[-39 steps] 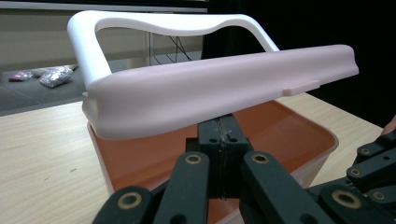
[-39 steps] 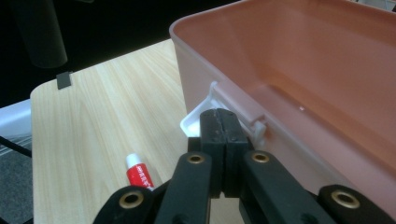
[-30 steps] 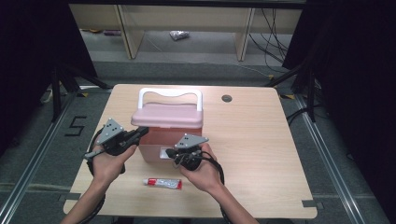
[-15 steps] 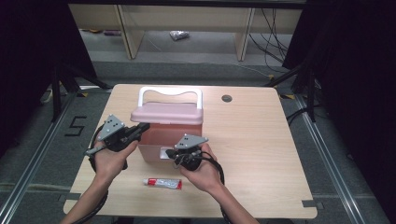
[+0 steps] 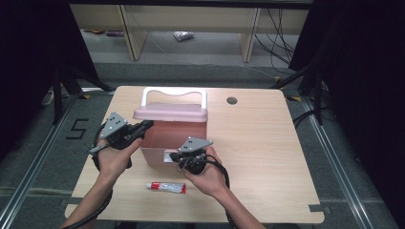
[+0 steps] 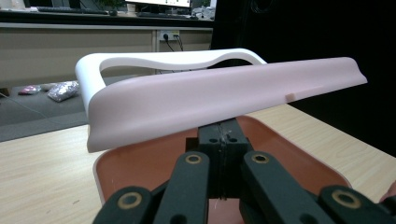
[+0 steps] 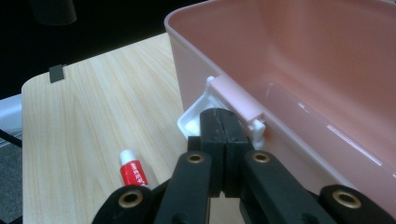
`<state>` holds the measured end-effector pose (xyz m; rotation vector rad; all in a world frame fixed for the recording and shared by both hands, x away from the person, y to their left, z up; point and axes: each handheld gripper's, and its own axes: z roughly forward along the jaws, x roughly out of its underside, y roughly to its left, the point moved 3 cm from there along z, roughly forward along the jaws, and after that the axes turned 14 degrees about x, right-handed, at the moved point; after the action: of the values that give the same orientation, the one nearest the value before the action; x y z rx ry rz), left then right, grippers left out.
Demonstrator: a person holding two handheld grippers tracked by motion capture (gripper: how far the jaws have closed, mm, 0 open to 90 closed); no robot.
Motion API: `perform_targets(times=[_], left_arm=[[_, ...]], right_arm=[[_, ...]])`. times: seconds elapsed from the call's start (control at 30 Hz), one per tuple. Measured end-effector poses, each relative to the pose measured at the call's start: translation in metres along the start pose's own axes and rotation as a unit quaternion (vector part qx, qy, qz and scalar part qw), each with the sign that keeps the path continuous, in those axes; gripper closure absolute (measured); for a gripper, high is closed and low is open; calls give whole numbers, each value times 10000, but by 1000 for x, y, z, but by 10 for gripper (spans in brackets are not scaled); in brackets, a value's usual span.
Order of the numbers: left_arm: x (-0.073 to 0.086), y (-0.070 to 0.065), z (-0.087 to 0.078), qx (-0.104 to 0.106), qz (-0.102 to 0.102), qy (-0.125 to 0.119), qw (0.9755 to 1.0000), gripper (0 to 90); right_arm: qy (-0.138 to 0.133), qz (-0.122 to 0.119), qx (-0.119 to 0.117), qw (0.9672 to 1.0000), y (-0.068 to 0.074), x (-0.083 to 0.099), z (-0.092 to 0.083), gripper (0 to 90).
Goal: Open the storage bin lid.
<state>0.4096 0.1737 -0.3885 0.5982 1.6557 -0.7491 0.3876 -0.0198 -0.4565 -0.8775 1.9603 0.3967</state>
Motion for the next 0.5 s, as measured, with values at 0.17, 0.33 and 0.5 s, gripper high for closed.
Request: perform_targets(times=[0.17,0.33,0.5], left_arm=[[-4,2,2,-27,37,-25,10000,899],[-7,3,3,-38,32,-40,10000,899],[-12,4,5,-44,50,-57,10000,899]], right_arm=[[12,-16,5,10000,0,0,-1,900],[-9,-19,-10,10000,0,0,0,900],[28,-10,-1,10000,0,0,0,900]])
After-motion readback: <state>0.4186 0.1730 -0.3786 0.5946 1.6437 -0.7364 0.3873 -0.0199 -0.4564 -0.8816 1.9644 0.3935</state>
